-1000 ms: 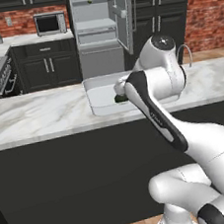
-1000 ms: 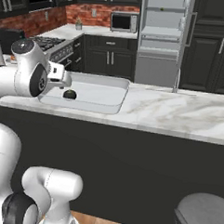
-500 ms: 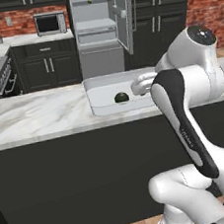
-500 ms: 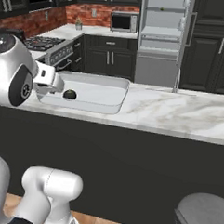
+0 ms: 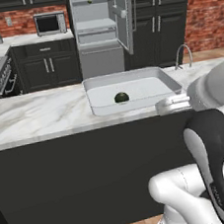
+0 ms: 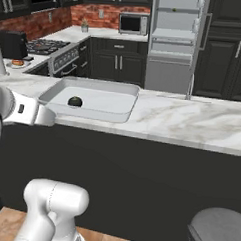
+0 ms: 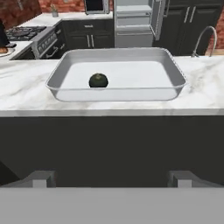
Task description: Place the cold items (cucumber and squash) from the fridge in one tupperware on the dining counter. Place the warm items (kebab skewer and hot dog) in the stove area in another tupperware.
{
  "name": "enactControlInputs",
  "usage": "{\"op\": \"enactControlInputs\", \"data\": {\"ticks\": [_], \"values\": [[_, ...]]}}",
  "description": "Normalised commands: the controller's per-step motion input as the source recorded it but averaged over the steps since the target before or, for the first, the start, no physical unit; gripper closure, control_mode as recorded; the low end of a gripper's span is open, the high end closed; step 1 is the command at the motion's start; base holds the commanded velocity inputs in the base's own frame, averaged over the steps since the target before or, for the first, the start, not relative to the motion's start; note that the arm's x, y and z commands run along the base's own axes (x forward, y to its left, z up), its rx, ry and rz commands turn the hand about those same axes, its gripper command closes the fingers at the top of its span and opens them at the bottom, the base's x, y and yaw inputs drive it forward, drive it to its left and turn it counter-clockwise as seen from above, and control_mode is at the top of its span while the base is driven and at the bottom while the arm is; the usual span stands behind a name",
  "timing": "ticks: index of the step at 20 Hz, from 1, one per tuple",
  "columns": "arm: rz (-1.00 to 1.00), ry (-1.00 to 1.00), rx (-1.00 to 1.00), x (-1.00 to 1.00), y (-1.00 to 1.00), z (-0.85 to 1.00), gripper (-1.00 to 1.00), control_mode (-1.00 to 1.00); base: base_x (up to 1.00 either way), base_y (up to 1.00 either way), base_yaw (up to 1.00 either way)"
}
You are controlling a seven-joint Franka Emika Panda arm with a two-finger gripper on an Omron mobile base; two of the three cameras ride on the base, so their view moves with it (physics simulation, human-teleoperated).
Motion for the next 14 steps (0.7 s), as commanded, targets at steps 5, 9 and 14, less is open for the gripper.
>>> {"op": "enactControlInputs", "data": {"ticks": [5,9,14], "values": [[-0.04,-0.01,0.01,-0.9,-0.22,0.0,-1.0,-1.0,0.0,0.0,0.0],[-0.02,0.01,0.0,-0.3,-0.03,-0.02,-1.0,-1.0,0.0,0.0,0.0],[0.0,0.0,0.0,0.0,0.0,0.0,-1.0,-1.0,0.0,0.0,0.0]]}}
